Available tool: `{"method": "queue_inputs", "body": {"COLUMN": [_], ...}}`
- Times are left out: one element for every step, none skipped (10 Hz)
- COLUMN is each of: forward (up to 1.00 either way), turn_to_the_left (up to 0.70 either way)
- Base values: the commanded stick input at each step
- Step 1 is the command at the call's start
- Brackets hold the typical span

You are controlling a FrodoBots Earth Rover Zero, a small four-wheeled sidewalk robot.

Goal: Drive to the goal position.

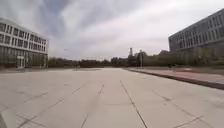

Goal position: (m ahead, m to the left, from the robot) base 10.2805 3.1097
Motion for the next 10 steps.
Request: {"method": "queue_inputs", "body": {"forward": [0.50, 0.50, 0.50, 0.50, 0.50, 0.50, 0.50, 0.50, 0.50, 0.50], "turn_to_the_left": [0.00, 0.00, 0.00, 0.00, 0.00, 0.00, 0.00, 0.00, 0.00, 0.00]}}
